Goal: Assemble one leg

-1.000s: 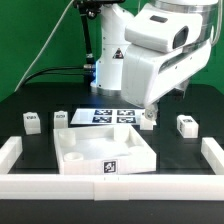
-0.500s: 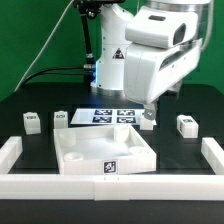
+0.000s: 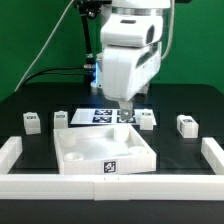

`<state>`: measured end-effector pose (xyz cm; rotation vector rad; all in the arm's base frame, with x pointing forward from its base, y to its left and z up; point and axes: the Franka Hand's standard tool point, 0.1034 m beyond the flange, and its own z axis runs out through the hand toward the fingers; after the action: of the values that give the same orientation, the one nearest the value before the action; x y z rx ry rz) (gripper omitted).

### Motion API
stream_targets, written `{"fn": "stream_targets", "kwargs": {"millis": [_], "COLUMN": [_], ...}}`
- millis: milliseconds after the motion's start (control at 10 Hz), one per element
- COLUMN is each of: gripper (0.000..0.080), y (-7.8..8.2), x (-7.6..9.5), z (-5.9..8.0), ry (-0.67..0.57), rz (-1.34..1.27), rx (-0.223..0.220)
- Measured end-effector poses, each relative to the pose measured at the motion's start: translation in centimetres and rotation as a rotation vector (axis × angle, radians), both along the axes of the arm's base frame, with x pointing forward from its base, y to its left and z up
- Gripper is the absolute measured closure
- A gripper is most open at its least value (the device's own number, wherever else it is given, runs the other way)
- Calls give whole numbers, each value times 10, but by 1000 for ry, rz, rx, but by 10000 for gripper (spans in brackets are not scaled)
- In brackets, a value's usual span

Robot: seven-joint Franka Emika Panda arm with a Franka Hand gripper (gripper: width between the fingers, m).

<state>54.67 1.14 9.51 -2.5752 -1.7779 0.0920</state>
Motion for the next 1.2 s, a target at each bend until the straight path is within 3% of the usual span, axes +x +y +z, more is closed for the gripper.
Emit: {"fn": "stream_targets", "kwargs": {"millis": [400,700,900,1200], "gripper": [150,150,150,150], "y": [-6,-25,-40,-40], "x": [1,-29,-36,-37], "z": [-5,-25,-29,-30], "ry": [-45,-97,-87,-85], "rz": [71,359,446,440], "rx": [13,14,-11,-10]}}
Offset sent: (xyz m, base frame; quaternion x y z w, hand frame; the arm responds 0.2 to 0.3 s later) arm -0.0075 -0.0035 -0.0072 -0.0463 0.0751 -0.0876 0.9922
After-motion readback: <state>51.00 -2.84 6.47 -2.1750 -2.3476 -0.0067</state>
